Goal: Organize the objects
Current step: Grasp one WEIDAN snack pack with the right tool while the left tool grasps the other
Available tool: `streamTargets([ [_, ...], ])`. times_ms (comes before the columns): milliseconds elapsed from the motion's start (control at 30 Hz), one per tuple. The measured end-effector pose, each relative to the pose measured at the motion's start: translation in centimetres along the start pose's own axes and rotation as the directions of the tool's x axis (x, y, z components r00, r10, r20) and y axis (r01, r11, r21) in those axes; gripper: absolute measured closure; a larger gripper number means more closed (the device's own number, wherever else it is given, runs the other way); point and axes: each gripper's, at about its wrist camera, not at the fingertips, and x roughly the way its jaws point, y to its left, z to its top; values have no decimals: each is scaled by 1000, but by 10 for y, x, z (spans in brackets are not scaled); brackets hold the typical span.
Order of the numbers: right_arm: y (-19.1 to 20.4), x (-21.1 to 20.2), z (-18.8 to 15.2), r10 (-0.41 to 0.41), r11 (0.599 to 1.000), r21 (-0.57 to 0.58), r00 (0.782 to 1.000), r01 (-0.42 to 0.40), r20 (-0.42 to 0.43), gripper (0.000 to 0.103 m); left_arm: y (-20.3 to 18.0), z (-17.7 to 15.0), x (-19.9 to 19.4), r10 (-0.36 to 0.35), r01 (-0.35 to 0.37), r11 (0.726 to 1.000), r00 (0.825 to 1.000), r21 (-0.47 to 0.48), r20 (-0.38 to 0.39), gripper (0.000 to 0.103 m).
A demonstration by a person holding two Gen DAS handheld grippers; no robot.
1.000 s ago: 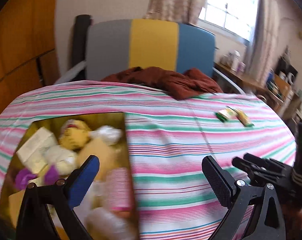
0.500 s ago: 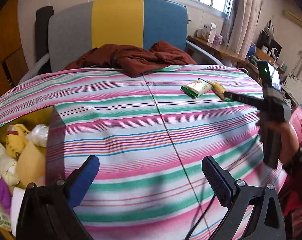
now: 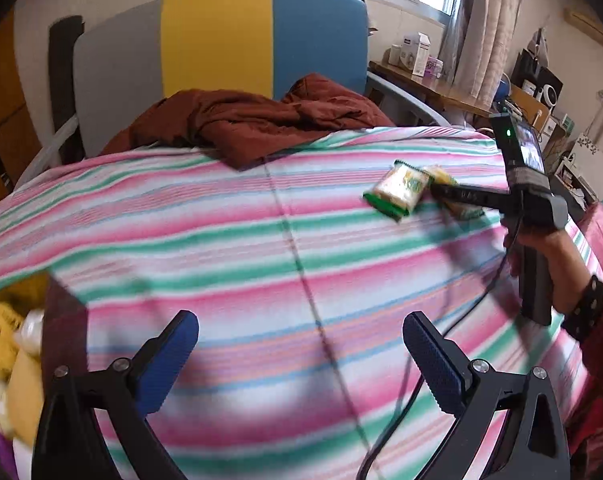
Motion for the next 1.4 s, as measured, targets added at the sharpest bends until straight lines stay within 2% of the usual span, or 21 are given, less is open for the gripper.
streamTargets([
  [267,-15,-19,-20,-35,996,87,999,34,6,56,-36,42,39,2,-5,996,1000,86,25,0],
  [433,-27,-33,-37,-65,986,154,998,62,13,56,-67,65,71,-23,18,985,999,173,28,0],
  [533,-28,-38,-42,-76,983,169,997,71,24,56,-78,78,93,-29,26,984,999,177,15,0],
  [633,-28,-39,-44,-87,981,175,996,80,31,56,-88,90,116,-19,20,978,1000,208,-7,0],
  [700,-28,-39,-45,-96,981,174,995,89,32,56,-98,96,132,-38,44,968,999,247,-30,0],
  [767,-27,-39,-45,-105,981,170,994,98,35,56,-106,98,142,-6,14,960,1000,280,-28,0],
  [867,-27,-39,-46,-107,981,169,994,99,38,56,-113,102,155,-12,17,948,1000,319,-19,1],
  [900,-27,-39,-46,-107,981,169,994,99,39,56,-112,103,161,-21,29,952,999,304,-30,2],
  [933,-27,-39,-46,-106,981,170,994,98,40,56,-110,104,165,-40,52,955,998,292,-48,13],
  [1000,-27,-39,-46,-104,980,172,994,95,42,56,-106,104,170,-83,100,959,994,266,-73,25],
  [1067,-27,-39,-47,-105,980,173,994,95,44,56,-101,103,166,-116,126,960,992,249,-54,42],
  [1100,-27,-39,-47,-105,980,172,993,96,45,56,-100,102,165,-106,113,963,994,246,-40,52],
  [1300,-27,-39,-47,-114,980,170,992,104,47,56,-99,96,156,-95,94,966,995,239,-9,55],
  [1400,-25,-41,-47,-133,977,172,990,123,52,56,-92,90,143,-89,79,973,995,216,38,55],
])
